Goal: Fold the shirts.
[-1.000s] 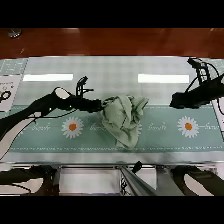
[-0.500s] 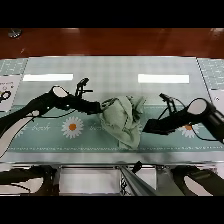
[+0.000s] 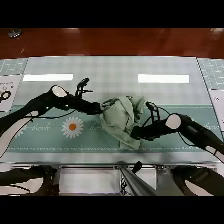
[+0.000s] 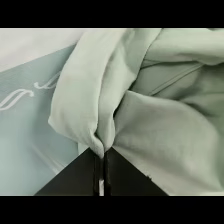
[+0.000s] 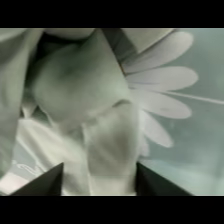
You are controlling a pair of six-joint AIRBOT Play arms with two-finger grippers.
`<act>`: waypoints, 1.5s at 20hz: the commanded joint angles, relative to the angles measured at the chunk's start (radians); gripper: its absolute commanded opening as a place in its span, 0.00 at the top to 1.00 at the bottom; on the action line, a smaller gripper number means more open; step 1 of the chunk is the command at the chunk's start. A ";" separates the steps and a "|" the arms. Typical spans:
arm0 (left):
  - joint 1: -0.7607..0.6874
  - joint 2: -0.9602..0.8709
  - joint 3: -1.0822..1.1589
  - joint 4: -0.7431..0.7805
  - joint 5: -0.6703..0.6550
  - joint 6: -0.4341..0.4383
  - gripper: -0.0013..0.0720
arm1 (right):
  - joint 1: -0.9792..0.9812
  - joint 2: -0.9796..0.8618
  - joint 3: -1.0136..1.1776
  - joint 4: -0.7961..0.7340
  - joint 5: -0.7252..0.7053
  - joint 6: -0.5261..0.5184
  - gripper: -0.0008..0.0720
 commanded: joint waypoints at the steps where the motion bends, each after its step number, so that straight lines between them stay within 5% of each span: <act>1: 0.000 0.018 0.001 0.000 -0.002 0.026 0.95 | 0.070 -0.069 -0.004 0.006 -0.053 0.035 0.72; 2: 0.001 0.032 0.001 0.000 0.001 0.038 0.96 | 0.070 -0.063 -0.002 0.006 -0.050 0.035 0.95; 8: 0.002 0.317 0.046 0.000 0.063 0.137 0.96 | 0.069 0.209 0.198 -0.240 0.033 0.063 0.95; 13: 0.002 0.662 0.263 0.000 0.266 0.151 0.96 | 0.069 0.457 0.595 -0.539 0.078 0.276 0.95; 17: 0.002 0.822 0.507 0.000 0.385 0.151 0.96 | 0.070 0.500 0.959 -0.552 0.096 0.326 0.95; 22: 0.000 0.888 0.737 0.000 0.226 0.106 0.96 | 0.070 0.500 1.154 -0.453 0.268 0.327 0.95; 30: 0.000 0.890 0.688 0.164 -0.327 -0.323 0.96 | 0.070 0.480 1.168 -0.468 0.738 0.339 0.95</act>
